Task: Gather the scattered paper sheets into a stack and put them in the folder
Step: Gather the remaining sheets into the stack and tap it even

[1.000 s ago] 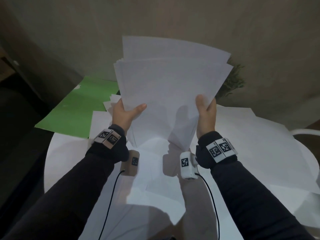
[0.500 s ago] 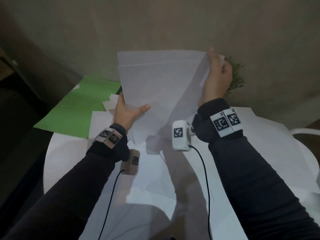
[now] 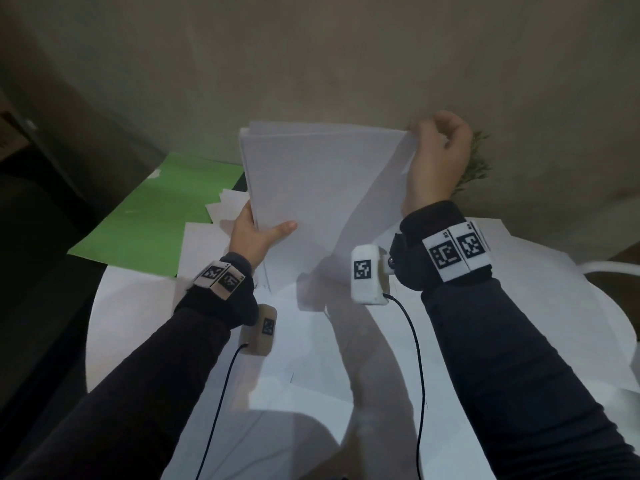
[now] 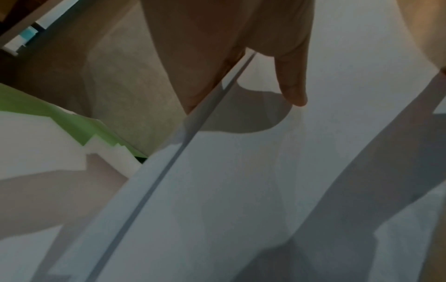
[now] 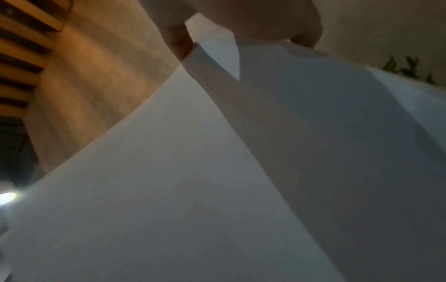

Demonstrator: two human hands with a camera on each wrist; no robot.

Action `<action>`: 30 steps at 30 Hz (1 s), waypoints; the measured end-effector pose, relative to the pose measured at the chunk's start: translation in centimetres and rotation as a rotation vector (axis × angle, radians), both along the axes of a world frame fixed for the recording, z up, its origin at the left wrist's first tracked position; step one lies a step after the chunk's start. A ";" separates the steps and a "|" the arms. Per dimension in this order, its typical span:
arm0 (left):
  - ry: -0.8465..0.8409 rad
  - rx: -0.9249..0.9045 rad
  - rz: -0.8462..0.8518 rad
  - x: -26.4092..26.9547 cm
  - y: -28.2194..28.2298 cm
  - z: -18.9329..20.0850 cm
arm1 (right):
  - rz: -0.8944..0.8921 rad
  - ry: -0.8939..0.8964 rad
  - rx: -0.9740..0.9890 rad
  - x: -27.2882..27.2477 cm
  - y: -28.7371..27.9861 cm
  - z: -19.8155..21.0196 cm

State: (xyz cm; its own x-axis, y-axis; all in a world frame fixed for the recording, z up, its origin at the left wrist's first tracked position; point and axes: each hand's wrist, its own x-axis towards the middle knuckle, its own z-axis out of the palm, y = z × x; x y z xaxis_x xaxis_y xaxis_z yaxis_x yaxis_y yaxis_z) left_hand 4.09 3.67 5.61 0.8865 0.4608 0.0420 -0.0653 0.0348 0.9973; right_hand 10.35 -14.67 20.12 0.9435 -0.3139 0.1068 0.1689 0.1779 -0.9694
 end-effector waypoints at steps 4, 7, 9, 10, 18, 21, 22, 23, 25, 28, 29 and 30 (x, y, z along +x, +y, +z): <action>0.028 0.013 0.043 0.3 0.0 -1.4 | 0.004 -0.026 0.015 0.1 0.3 -0.2; 0.063 0.010 0.039 0.3 -0.2 -2.6 | 0.023 0.029 0.069 0.2 0.3 -0.6; 0.101 0.008 0.045 0.2 -0.5 -3.5 | 0.021 0.052 0.059 0.3 0.2 -0.9; 0.124 0.017 0.057 0.1 -0.5 -3.8 | 0.019 0.060 0.054 0.5 0.1 -1.0; 0.203 0.009 -0.003 -0.6 -0.2 -4.2 | -0.026 -0.025 -0.013 1.0 -0.3 -1.2; 0.153 -0.018 -0.028 -0.6 0.0 -3.6 | -0.047 -0.050 -0.017 1.3 -0.4 -1.4; 0.124 -0.031 -0.021 -0.6 0.0 -3.5 | -0.043 -0.048 -0.017 1.4 -0.4 -1.5; 0.099 -0.042 -0.012 -0.4 0.0 -3.4 | -0.033 -0.039 -0.025 1.5 -0.4 -1.6; 0.087 -0.056 -0.003 -0.3 -0.2 -3.1 | -0.016 -0.037 -0.042 1.6 -0.5 -1.8; 0.166 -0.032 -0.025 -0.2 -0.8 -2.8 | 0.017 -0.060 -0.037 1.9 -1.0 -2.0; 0.192 -0.023 -0.034 -0.1 -0.8 -2.9 | 0.054 -0.066 -0.023 2.0 -1.2 -2.3; 0.209 -0.016 -0.039 -0.1 -0.7 -2.8 | 0.101 -0.064 -0.009 2.1 -1.6 -2.9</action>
State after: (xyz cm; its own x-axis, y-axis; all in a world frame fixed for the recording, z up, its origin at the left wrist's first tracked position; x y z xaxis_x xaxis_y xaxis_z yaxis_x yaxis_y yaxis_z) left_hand 4.01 2.95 2.77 0.8923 0.4252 -0.1517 0.1444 0.0495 0.9883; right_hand 12.40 -16.23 17.21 0.9615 -0.2162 0.1698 0.2118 0.1889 -0.9589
